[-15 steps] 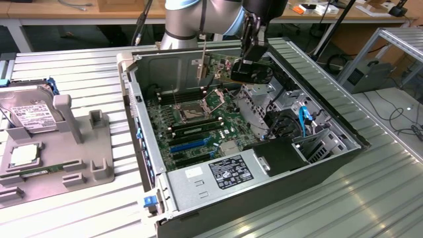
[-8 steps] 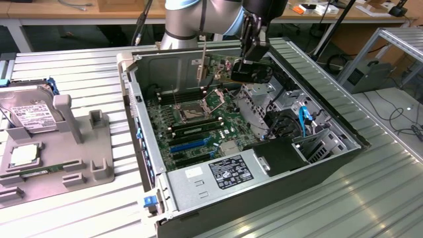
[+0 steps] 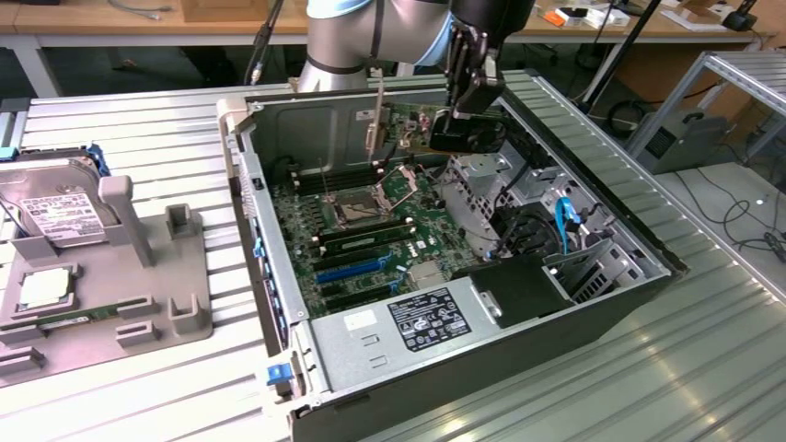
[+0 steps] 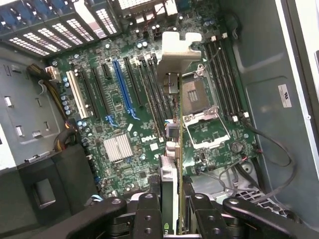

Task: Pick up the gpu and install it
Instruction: 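Insert the gpu into the slot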

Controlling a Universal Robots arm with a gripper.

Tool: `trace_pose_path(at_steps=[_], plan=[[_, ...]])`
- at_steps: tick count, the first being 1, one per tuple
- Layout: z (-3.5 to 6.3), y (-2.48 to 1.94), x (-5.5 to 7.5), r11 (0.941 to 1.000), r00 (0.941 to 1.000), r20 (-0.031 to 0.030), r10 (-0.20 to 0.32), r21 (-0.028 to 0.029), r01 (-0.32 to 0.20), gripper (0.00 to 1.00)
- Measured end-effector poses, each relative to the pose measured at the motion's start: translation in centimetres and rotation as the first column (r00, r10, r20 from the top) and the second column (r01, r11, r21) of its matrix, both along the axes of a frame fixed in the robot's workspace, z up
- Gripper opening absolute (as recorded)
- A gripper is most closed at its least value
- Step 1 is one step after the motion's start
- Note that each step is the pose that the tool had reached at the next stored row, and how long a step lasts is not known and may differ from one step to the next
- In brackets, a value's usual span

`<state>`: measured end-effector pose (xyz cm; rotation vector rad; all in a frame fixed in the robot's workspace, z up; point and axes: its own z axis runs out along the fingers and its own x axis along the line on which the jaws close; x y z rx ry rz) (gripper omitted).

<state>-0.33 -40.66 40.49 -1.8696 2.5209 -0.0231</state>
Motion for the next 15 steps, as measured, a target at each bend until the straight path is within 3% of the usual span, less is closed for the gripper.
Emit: trace_pose_path(at_steps=[7, 15], plan=[[0.0, 0.0, 0.0, 0.9986, 0.9986, 0.0, 0.054, 0.0, -0.054, 0.27], [0.0, 0.0, 0.0, 0.9909, 0.9909, 0.0, 0.134, 0.0, -0.134, 0.27]])
